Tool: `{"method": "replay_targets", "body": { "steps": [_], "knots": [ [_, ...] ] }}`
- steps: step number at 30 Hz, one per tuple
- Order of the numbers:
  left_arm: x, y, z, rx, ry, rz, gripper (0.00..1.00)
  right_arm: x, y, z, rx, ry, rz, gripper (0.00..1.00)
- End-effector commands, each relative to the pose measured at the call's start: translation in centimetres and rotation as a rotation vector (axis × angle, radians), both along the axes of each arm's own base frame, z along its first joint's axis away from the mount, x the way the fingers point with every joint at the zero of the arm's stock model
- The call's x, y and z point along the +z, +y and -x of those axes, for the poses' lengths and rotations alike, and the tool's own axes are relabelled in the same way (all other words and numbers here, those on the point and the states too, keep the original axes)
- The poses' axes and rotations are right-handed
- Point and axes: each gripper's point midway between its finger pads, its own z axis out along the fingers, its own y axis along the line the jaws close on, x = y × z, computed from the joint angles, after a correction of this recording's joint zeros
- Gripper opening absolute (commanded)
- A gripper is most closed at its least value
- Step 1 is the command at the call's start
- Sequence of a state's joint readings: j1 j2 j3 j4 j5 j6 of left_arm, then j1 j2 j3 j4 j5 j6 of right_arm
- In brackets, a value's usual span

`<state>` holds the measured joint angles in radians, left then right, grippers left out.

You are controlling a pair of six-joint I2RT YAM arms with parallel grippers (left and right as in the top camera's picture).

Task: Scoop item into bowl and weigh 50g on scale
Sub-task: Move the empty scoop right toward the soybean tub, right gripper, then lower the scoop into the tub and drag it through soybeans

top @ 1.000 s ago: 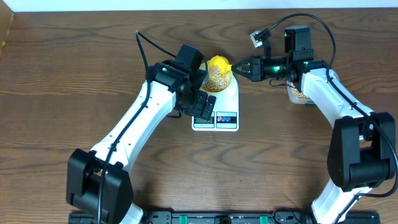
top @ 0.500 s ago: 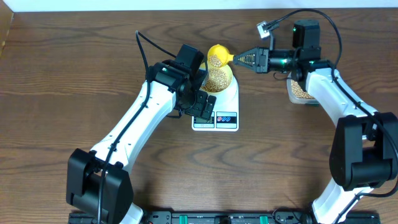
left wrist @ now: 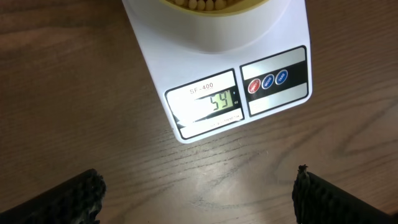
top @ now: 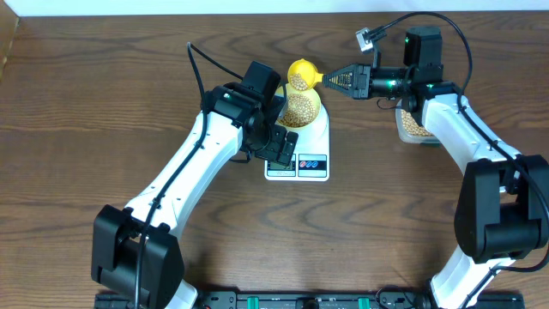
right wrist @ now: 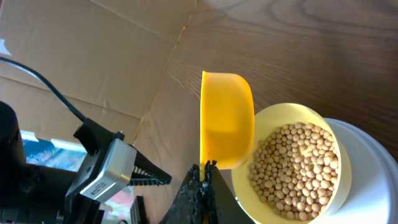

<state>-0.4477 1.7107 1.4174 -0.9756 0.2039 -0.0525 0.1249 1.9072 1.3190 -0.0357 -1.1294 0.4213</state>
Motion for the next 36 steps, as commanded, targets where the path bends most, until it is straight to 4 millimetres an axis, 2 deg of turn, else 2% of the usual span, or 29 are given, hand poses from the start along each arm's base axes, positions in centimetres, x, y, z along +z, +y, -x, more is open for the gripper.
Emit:
{"method": "replay_targets", "body": {
  "steps": [1, 6, 9, 11, 15, 19, 25, 36],
  "knots": [
    [-0.4, 0.1, 0.1, 0.009, 0.014, -0.004, 0.98, -0.2, 0.0, 0.1, -0.006, 0.041, -0.012, 0.01],
    [-0.4, 0.1, 0.1, 0.009, 0.014, -0.004, 0.98, 0.5, -0.1, -0.4, -0.027, 0.086, -0.047, 0.01],
    [-0.4, 0.1, 0.1, 0.009, 0.014, -0.004, 0.98, 1.9, -0.2, -0.4, -0.007, 0.082, -0.099, 0.01],
    [-0.4, 0.1, 0.1, 0.009, 0.014, -0.004, 0.98, 2.7, -0.5, -0.4, 0.015, 0.048, -0.122, 0.01],
    [-0.4, 0.1, 0.1, 0.009, 0.014, -0.004, 0.97, 3.0, -1.7, -0.9, -0.011, 0.082, -0.140, 0.01],
    [-0.4, 0.1, 0.1, 0.009, 0.014, -0.004, 0.98, 3.1, -4.3, -1.7, -0.060, 0.123, -0.162, 0.01],
    [-0.4, 0.1, 0.1, 0.009, 0.014, -0.004, 0.98, 3.5, -10.1, -2.6, -0.161, 0.247, -0.230, 0.01],
    [-0.4, 0.2, 0.1, 0.009, 0.014, -0.004, 0.98, 3.7, -19.6, -2.7, -0.303, 0.257, -0.284, 0.01]
  ]
}}
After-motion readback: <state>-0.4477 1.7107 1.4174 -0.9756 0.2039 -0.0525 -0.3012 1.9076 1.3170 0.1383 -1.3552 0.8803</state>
